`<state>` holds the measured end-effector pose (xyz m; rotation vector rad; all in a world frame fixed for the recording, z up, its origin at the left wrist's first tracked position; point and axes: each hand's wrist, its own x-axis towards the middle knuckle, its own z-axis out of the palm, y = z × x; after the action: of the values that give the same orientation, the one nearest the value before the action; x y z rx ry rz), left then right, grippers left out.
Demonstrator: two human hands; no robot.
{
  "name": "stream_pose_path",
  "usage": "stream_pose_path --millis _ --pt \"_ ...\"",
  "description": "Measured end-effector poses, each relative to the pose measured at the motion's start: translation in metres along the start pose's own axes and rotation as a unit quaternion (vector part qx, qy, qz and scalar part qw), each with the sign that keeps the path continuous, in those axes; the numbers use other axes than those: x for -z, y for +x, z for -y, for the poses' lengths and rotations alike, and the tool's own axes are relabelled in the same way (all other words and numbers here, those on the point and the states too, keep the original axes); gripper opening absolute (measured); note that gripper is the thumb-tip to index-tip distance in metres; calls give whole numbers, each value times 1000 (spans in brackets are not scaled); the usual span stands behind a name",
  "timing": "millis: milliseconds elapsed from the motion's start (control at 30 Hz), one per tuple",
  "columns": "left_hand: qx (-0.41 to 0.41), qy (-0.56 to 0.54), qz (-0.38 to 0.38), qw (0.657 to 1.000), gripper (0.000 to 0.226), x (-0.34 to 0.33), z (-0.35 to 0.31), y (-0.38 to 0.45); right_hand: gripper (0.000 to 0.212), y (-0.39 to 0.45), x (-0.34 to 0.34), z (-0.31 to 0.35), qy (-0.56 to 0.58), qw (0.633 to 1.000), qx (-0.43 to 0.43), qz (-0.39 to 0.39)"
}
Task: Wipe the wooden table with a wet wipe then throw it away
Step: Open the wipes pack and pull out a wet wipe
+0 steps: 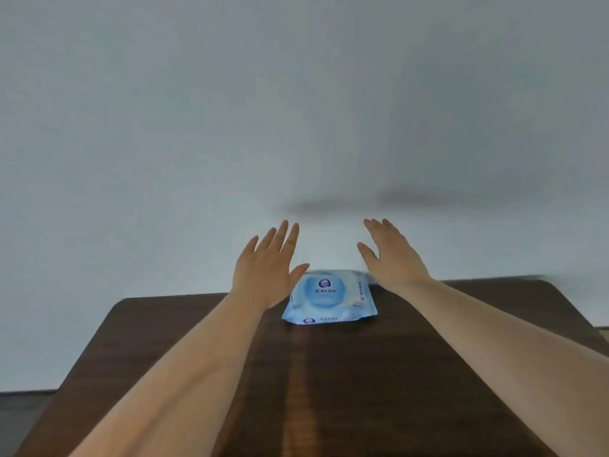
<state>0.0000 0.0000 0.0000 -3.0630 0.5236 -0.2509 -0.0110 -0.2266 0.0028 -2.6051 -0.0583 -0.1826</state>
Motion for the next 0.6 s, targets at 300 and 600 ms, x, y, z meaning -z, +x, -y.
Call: stream_pose_path --millis 300,600 --pt "-42 -24 133 990 67 -158 -33 19 52 6 -132 -67 -45 985 -65 154" --pt "-9 -138 100 985 64 -192 -29 48 50 34 -166 -90 -11 982 -44 181"
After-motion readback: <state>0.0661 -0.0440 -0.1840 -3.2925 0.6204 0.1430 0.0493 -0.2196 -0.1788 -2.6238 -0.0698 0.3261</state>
